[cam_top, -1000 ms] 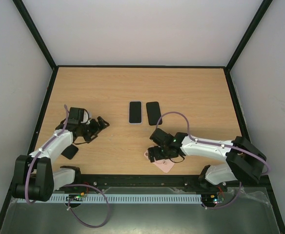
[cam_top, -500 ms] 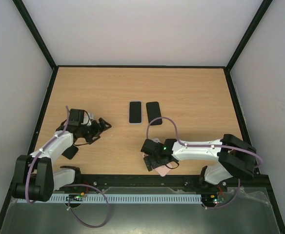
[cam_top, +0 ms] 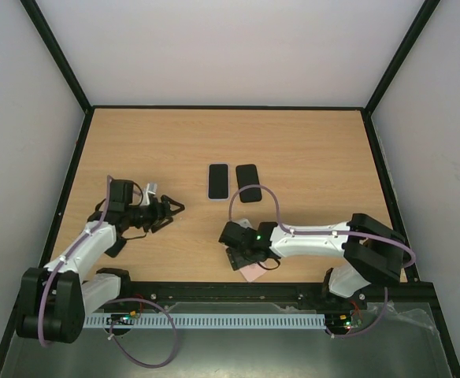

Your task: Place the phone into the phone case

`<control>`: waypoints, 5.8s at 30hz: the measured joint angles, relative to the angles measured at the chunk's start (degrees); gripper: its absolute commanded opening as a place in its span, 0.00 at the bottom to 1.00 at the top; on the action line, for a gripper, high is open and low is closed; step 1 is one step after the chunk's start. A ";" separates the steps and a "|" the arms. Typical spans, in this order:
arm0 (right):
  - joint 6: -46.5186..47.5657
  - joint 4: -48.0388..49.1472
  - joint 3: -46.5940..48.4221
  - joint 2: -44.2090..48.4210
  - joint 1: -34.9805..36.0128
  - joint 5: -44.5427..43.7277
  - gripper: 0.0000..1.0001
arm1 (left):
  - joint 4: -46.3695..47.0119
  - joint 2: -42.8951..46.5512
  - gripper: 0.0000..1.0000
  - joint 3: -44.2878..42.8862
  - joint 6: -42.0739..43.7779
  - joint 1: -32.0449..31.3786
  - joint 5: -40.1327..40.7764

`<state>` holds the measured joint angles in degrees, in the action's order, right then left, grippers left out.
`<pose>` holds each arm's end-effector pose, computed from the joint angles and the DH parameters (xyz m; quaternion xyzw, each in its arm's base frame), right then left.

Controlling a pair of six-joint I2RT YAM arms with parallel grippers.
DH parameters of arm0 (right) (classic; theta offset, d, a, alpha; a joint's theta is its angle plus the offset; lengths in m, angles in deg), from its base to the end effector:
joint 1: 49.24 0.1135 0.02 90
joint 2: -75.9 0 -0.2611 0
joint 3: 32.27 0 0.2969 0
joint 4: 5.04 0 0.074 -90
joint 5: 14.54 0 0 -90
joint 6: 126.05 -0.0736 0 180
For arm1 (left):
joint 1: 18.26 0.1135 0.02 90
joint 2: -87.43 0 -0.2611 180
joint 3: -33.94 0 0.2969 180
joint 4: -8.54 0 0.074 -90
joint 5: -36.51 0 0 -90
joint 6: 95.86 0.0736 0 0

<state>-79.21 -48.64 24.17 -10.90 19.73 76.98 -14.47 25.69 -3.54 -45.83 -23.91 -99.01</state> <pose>0.1067 0.2829 0.0823 -0.2229 0.9647 0.1231 0.0670 0.2459 -0.0771 0.1293 -0.1187 0.8621 -0.4623 0.1700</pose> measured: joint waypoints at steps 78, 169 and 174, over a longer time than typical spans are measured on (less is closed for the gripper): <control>-16.41 59.74 -11.89 10.05 -8.92 15.26 0.97 | -5.95 -3.54 0.02 -10.64 -0.11 -10.47 16.28; 0.50 39.93 -10.58 20.15 -9.66 -1.92 0.97 | -20.94 -20.96 1.00 -15.21 -18.51 10.32 48.98; 0.81 39.93 -10.67 20.15 -9.66 -2.14 0.97 | -21.79 -22.05 1.00 -16.24 -20.28 4.98 48.35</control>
<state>-78.40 -8.71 13.50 9.25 10.07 74.84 -36.27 3.64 -19.78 -66.11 -18.92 -50.66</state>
